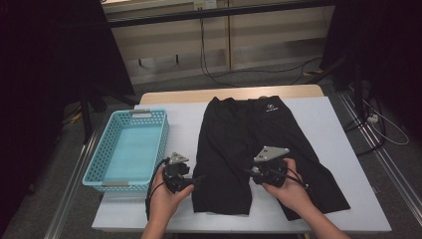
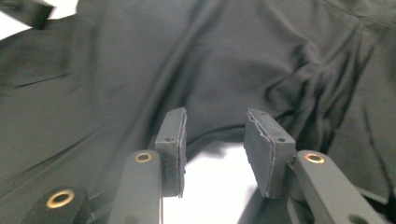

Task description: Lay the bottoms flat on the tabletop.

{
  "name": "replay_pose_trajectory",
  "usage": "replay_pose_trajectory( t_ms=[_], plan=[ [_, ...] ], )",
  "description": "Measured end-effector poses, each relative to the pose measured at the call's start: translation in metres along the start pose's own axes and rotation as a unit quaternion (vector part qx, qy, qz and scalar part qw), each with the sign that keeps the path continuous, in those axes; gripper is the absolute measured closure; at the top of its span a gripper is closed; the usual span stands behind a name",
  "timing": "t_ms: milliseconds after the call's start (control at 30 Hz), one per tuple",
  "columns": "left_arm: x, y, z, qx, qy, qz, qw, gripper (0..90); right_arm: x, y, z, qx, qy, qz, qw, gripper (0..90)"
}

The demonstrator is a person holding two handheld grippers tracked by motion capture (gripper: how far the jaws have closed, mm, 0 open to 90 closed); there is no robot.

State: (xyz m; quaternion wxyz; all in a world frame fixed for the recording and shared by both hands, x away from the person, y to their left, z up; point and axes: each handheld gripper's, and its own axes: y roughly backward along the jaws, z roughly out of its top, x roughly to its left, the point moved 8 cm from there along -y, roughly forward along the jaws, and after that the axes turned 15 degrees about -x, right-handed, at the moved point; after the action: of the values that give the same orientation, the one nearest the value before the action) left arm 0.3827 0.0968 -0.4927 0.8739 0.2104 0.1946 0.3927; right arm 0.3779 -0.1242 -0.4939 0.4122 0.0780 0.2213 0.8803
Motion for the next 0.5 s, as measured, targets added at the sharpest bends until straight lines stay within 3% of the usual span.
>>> replay_pose_trajectory(
  t_ms=[167,300,367,433,500],
  plan=[
    [0.001,0.0,-0.002,0.007,-0.004,0.002,1.0,27.4,0.001,-0.013,-0.008,0.025,0.012,-0.005,0.9996,63.9],
    [0.0,0.0,-0.003,0.004,-0.004,0.005,1.0,27.3,0.0,-0.014,-0.011,0.027,-0.005,0.01,0.9996,87.6],
    [0.0,0.0,-0.004,0.008,-0.004,0.002,1.0,27.3,-0.004,-0.013,-0.012,0.028,-0.01,0.008,0.9995,89.1],
    [0.001,0.002,-0.005,0.013,-0.009,0.002,0.9999,27.3,-0.012,-0.009,-0.01,0.024,0.0,-0.015,0.9996,89.1],
    [0.001,0.002,-0.006,0.016,-0.01,0.003,0.9998,27.3,-0.015,-0.007,-0.01,0.017,-0.019,-0.009,0.9996,88.8]
  ],
)
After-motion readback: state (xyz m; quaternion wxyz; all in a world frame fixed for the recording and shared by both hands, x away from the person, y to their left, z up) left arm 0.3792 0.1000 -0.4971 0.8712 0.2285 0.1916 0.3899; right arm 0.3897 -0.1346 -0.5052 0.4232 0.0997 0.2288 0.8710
